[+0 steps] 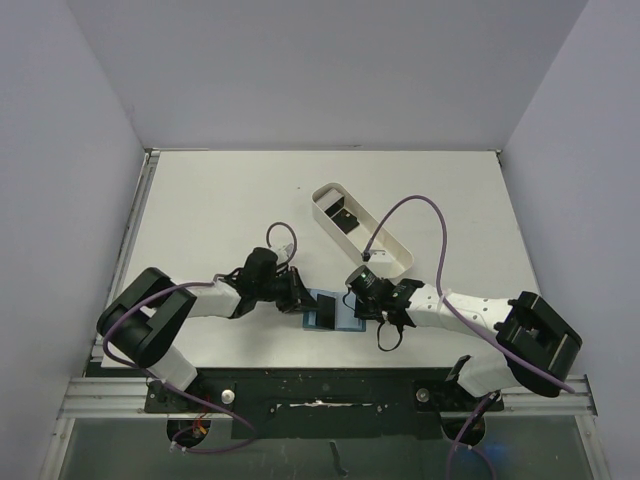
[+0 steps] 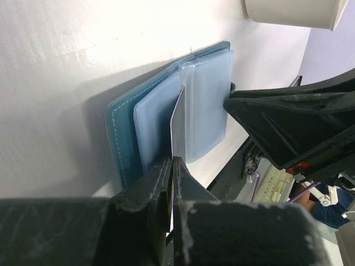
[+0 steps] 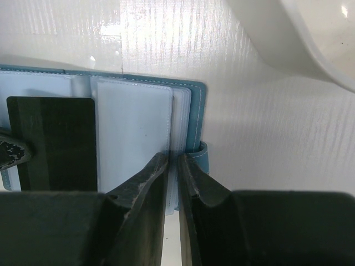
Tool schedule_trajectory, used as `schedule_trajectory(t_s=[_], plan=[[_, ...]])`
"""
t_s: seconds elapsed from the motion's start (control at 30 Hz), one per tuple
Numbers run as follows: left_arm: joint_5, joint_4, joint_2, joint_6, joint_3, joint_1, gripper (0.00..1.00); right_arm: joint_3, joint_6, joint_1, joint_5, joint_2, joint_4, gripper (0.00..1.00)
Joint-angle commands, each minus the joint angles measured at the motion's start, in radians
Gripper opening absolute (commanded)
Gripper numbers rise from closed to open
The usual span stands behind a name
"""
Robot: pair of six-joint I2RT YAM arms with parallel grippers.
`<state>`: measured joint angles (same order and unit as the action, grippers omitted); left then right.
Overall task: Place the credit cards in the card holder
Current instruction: Insert the credit card into the card holder.
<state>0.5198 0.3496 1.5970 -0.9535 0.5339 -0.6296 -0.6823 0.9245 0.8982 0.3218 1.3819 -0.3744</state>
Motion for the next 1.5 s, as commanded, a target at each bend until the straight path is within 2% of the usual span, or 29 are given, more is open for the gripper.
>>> schedule_trajectory(t_s=[0.0,0.77,0.97,1.47], plan=[[0.004,0.038,0.010,0.012,-0.007,-0.005,0.00,0.007,0.010,0.002,0.026,-0.024,0.024,0.14],[0.107,0.302,0.037,-0.056,-0.060,-0.005,0.00,0.009,0.018,0.003,0.042,-0.026,0.003,0.13],[0.088,0.292,0.059,-0.044,-0.061,-0.005,0.00,0.008,0.019,0.003,0.041,-0.029,0.003,0.13],[0.039,0.420,0.147,-0.111,-0.095,-0.005,0.00,0.015,0.027,0.005,0.035,-0.032,0.009,0.15]])
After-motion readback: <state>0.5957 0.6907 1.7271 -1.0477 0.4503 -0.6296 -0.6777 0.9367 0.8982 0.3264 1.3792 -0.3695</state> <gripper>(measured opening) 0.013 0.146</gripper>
